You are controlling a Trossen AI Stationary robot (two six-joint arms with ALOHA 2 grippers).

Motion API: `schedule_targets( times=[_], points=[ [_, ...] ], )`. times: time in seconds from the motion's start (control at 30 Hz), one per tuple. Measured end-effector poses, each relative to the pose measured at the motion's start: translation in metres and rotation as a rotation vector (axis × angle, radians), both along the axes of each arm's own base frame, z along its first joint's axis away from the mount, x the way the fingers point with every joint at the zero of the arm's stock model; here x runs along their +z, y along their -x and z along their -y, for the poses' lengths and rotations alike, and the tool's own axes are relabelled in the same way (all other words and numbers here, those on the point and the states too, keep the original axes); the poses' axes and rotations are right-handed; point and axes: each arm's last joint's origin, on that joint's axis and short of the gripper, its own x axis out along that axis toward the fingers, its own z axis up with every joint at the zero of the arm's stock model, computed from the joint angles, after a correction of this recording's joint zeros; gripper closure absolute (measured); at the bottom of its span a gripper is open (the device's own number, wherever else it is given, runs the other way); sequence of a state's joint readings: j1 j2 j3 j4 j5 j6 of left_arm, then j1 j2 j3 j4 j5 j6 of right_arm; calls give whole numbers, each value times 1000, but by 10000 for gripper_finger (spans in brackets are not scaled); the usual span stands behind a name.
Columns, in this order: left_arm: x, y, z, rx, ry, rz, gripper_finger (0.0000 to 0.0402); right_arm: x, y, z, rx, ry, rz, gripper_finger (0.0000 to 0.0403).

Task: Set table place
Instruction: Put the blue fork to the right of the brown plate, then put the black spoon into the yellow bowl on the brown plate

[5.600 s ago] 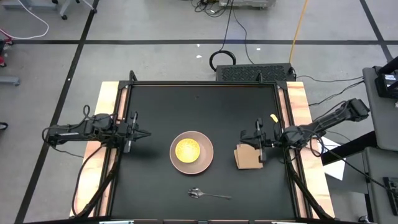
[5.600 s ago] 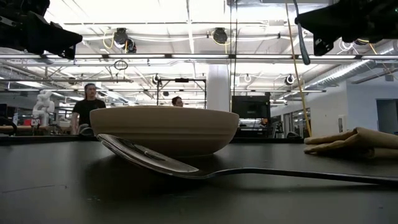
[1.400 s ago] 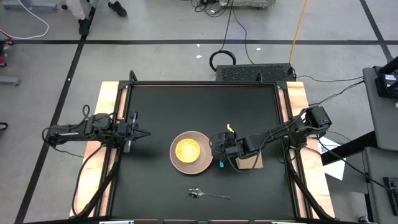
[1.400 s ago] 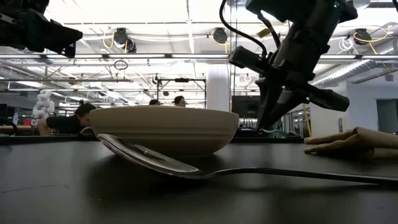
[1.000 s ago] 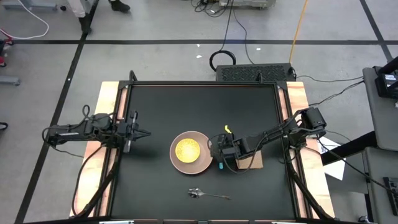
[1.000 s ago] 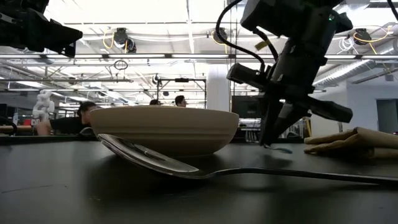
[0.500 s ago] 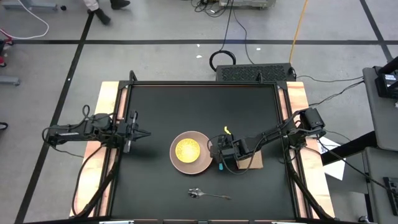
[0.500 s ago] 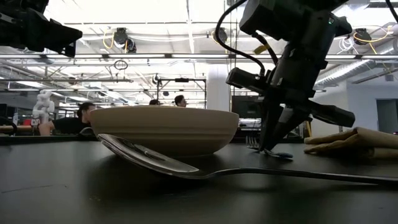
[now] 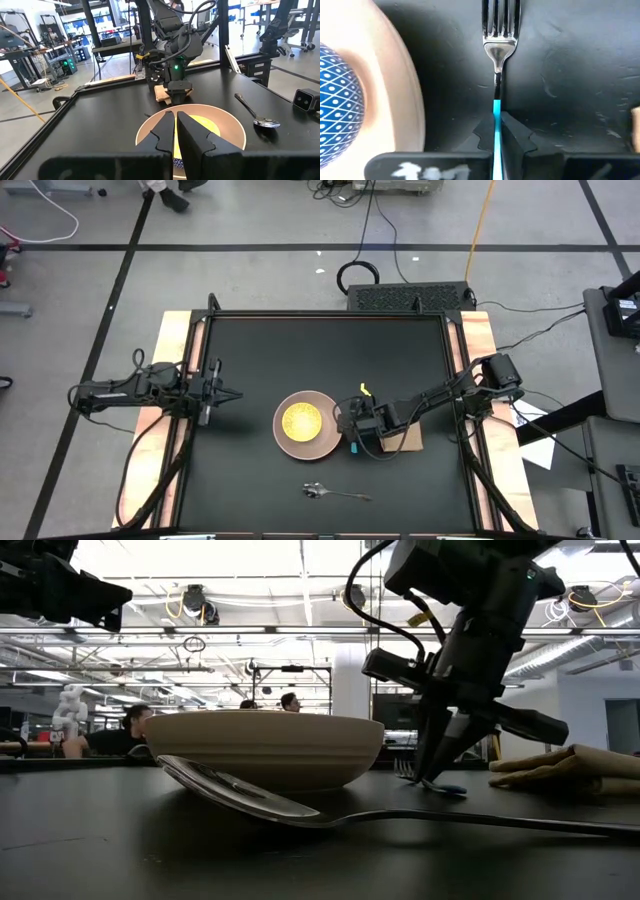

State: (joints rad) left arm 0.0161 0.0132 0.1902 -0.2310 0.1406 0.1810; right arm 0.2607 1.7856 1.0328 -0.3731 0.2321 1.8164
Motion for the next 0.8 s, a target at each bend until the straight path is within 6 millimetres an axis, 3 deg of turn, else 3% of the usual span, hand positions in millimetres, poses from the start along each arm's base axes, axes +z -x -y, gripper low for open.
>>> schedule_targets(
  times=[0.8],
  points=[
    [0, 0, 0, 0, 2, -4, 376, 3, -1, 0, 64, 27, 14, 336]
  ],
)
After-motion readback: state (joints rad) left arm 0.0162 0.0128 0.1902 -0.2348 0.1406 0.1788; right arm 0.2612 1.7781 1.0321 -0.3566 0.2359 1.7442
